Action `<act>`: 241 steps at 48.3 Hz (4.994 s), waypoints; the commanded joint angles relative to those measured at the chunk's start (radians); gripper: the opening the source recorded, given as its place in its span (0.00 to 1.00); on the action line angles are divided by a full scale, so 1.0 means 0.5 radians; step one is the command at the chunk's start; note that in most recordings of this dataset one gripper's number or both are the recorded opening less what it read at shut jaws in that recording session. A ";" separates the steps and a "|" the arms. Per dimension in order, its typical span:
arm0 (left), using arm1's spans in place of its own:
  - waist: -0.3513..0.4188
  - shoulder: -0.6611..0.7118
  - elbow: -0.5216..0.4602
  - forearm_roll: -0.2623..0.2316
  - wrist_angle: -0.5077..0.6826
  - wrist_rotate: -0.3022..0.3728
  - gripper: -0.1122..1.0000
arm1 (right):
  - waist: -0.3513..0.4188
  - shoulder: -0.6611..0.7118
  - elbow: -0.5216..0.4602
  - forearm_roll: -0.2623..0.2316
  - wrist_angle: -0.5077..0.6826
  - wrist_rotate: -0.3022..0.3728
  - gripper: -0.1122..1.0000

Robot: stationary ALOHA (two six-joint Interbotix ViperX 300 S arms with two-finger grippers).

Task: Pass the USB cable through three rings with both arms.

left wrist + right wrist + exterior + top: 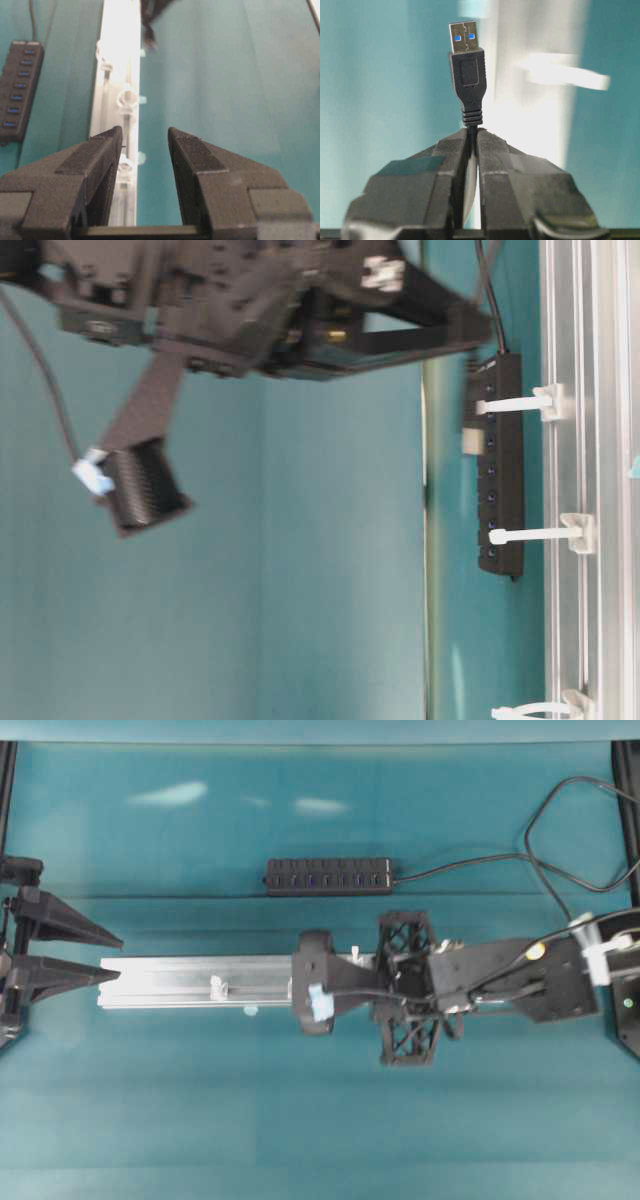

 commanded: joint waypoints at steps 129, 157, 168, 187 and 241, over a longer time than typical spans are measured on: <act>0.071 0.021 -0.077 0.003 -0.012 -0.006 0.49 | -0.184 -0.328 0.687 -0.101 -0.436 -0.071 0.02; 0.071 0.018 -0.095 0.003 -0.009 -0.006 0.49 | -0.245 -0.224 0.626 -0.104 -0.580 -0.074 0.02; 0.071 0.018 -0.095 0.003 -0.009 -0.006 0.49 | -0.245 -0.187 0.607 -0.101 -0.644 -0.074 0.02; 0.071 0.021 -0.095 0.003 -0.009 -0.006 0.49 | -0.279 -0.104 0.561 -0.104 -0.739 -0.077 0.02; 0.138 0.365 -0.141 0.006 -0.273 0.012 0.56 | -0.295 -0.028 0.515 -0.098 -0.973 -0.046 0.02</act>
